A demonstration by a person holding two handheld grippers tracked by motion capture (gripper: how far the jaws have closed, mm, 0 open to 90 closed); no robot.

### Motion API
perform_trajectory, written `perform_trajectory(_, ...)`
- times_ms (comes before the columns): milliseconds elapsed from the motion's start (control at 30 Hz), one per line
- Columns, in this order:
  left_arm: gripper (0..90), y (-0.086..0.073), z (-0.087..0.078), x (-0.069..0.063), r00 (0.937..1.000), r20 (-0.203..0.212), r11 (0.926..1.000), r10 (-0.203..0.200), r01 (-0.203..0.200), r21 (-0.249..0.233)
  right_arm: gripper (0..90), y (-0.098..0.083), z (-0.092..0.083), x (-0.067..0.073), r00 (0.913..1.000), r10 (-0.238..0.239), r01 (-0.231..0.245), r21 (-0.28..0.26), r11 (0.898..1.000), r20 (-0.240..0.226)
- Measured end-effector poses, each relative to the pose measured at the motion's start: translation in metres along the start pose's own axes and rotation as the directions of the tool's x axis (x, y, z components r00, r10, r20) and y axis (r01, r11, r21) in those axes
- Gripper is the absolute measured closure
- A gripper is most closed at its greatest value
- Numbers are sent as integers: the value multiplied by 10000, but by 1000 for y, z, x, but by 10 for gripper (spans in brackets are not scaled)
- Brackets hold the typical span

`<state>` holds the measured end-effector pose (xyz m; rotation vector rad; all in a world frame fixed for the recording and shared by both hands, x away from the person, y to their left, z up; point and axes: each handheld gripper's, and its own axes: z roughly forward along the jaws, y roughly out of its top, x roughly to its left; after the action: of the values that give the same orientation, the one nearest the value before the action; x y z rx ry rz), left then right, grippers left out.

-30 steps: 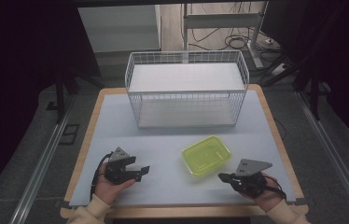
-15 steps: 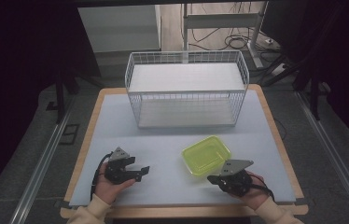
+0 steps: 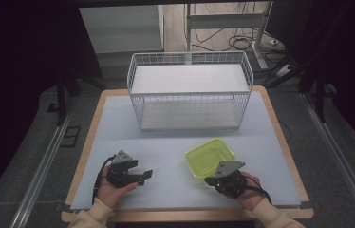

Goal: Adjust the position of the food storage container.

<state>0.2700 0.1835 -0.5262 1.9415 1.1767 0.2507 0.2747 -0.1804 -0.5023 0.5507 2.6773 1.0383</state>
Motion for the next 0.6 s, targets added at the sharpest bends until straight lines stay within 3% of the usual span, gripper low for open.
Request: perform_trajectory(600,224,-1,1,1,9999,27,9998,99,-99,197,895,13,16,6,9977,-128,132,-57,9999,661)
